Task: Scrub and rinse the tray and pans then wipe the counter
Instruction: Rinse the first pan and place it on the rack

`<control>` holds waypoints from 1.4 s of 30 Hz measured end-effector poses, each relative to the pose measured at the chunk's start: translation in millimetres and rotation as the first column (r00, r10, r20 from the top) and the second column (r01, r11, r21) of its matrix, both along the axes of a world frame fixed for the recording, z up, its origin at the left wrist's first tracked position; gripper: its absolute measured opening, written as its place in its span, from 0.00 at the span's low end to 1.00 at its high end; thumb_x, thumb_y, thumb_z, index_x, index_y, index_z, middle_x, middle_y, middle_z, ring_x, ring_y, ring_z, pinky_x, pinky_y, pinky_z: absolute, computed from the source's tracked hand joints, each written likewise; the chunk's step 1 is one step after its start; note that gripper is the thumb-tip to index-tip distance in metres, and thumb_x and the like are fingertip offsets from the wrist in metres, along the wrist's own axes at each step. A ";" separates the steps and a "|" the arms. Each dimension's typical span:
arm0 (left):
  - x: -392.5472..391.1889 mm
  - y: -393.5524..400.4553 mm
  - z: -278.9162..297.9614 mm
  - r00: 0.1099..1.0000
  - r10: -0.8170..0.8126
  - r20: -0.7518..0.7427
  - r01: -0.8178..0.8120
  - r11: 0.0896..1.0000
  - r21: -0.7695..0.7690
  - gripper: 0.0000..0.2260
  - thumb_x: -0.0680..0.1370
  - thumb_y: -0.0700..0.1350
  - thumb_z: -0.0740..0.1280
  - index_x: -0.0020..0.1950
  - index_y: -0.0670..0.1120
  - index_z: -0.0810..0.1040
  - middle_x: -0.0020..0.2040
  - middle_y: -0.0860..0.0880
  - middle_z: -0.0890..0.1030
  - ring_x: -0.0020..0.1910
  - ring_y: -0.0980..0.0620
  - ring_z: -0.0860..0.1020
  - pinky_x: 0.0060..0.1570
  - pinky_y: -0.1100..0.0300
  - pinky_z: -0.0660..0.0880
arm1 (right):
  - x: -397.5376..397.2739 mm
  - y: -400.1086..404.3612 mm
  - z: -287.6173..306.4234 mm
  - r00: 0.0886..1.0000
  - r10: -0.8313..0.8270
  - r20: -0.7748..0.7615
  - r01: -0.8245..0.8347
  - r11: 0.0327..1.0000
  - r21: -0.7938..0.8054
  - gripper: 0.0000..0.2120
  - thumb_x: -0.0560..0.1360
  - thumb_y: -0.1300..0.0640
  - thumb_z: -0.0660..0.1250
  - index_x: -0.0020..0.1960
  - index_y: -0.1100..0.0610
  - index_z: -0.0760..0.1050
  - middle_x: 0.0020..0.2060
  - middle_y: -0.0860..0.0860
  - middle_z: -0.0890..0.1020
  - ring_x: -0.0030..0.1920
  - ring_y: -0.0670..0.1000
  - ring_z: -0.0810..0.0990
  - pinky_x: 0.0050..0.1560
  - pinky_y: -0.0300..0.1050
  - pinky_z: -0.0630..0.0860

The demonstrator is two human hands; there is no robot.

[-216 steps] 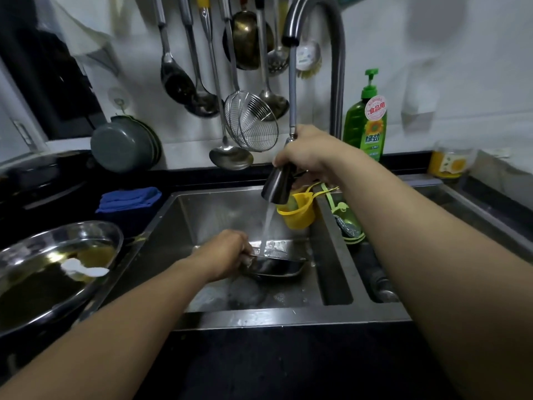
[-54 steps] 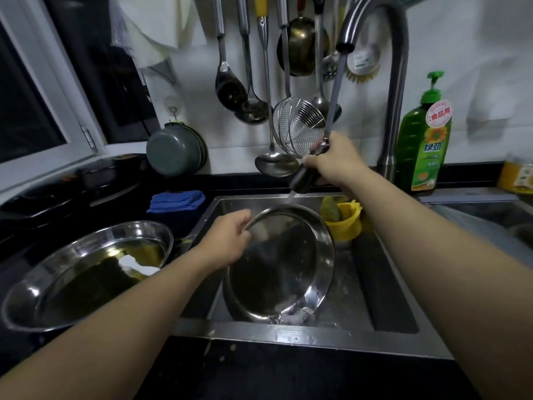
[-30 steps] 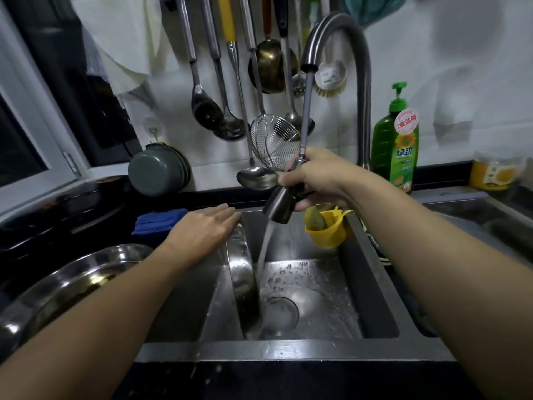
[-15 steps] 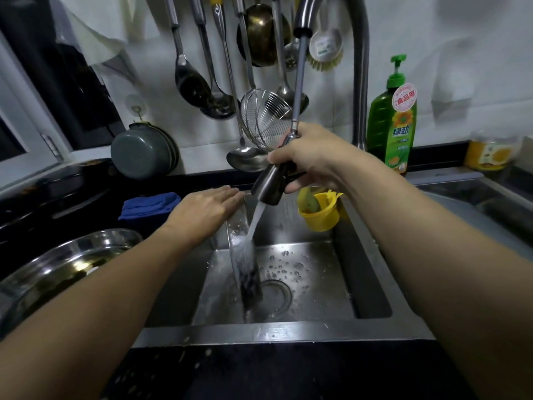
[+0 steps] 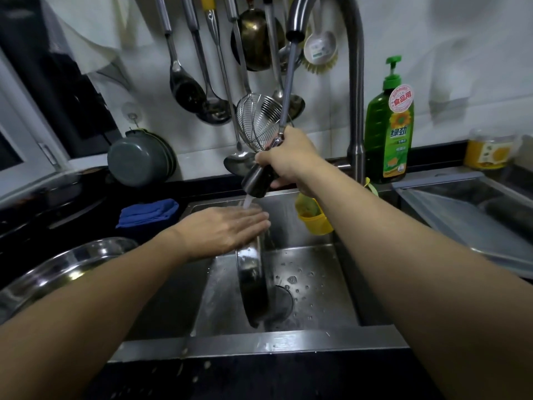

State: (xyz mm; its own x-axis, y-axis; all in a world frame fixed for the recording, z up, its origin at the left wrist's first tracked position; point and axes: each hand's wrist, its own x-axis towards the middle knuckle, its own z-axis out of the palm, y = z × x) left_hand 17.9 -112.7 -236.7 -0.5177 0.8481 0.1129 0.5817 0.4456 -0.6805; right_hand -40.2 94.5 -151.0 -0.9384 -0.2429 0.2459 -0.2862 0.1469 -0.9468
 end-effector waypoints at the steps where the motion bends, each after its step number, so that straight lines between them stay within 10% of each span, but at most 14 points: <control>1: -0.6 0.3 0.9 1.000 -0.002 0.002 0.002 1.000 -0.011 0.21 0.85 0.40 0.53 0.78 0.37 0.67 0.73 0.37 0.74 0.72 0.40 0.74 0.68 0.47 0.75 | 0.0 1.6 0.2 1.000 0.004 -0.001 -0.004 1.000 0.008 0.14 0.70 0.61 0.76 0.45 0.52 0.72 0.46 0.52 0.81 0.44 0.55 0.84 0.33 0.58 0.84; 5: -3.1 -8.6 -1.2 1.000 0.012 0.018 -0.012 1.000 -0.003 0.21 0.83 0.38 0.64 0.76 0.36 0.70 0.70 0.35 0.77 0.68 0.37 0.77 0.60 0.44 0.80 | 3.3 14.6 3.7 0.994 0.109 0.026 -0.110 0.993 0.044 0.12 0.72 0.64 0.74 0.47 0.55 0.72 0.42 0.54 0.80 0.42 0.57 0.85 0.36 0.60 0.84; 16: -0.1 -18.1 7.6 0.997 -0.008 -0.074 0.008 1.000 -0.001 0.19 0.86 0.40 0.55 0.74 0.37 0.73 0.69 0.37 0.78 0.68 0.39 0.77 0.69 0.42 0.74 | -6.7 -0.7 -0.7 0.999 -0.033 -0.010 0.034 0.999 0.030 0.14 0.70 0.59 0.76 0.49 0.53 0.73 0.49 0.53 0.81 0.46 0.55 0.83 0.34 0.56 0.84; 22: 7.8 -29.4 9.8 0.989 0.055 -0.137 -0.054 0.998 0.012 0.21 0.83 0.39 0.57 0.75 0.39 0.72 0.72 0.40 0.76 0.72 0.40 0.74 0.71 0.43 0.72 | -30.0 12.4 -7.6 0.967 -0.157 -0.199 0.204 0.949 0.242 0.10 0.72 0.52 0.72 0.49 0.48 0.72 0.50 0.52 0.82 0.53 0.57 0.80 0.53 0.54 0.81; 29: 5.7 -29.1 22.1 0.978 0.087 -0.190 -0.073 0.994 0.081 0.19 0.85 0.39 0.54 0.74 0.38 0.74 0.70 0.40 0.78 0.69 0.38 0.76 0.66 0.41 0.76 | -25.1 17.4 -4.6 0.999 -0.008 -0.045 0.015 0.989 0.146 0.15 0.69 0.61 0.76 0.44 0.50 0.70 0.49 0.56 0.81 0.45 0.59 0.84 0.34 0.59 0.84; 34: 9.4 -28.6 26.7 0.975 0.103 -0.196 -0.089 0.993 0.077 0.20 0.84 0.38 0.53 0.74 0.37 0.74 0.70 0.39 0.78 0.69 0.37 0.76 0.66 0.41 0.75 | -27.6 15.5 -10.6 0.992 -0.060 -0.115 0.069 0.995 0.074 0.16 0.71 0.60 0.76 0.42 0.47 0.68 0.46 0.49 0.81 0.51 0.54 0.81 0.55 0.55 0.81; 42: 10.8 -26.3 21.2 0.962 0.194 -0.190 -0.173 0.977 0.124 0.20 0.84 0.40 0.54 0.73 0.37 0.74 0.69 0.39 0.79 0.70 0.38 0.76 0.68 0.41 0.74 | 0.2 34.0 0.5 0.986 0.165 0.032 -0.165 0.986 0.009 0.12 0.74 0.64 0.72 0.48 0.53 0.71 0.43 0.52 0.78 0.43 0.54 0.82 0.33 0.52 0.84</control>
State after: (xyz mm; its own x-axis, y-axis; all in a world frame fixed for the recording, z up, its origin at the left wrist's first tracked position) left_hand 28.7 -139.0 -215.5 -0.6209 0.7185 0.3135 0.3404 0.6073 -0.7178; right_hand -40.0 128.6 -150.5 -0.8924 -0.3977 0.2133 -0.2779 0.1117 -0.9541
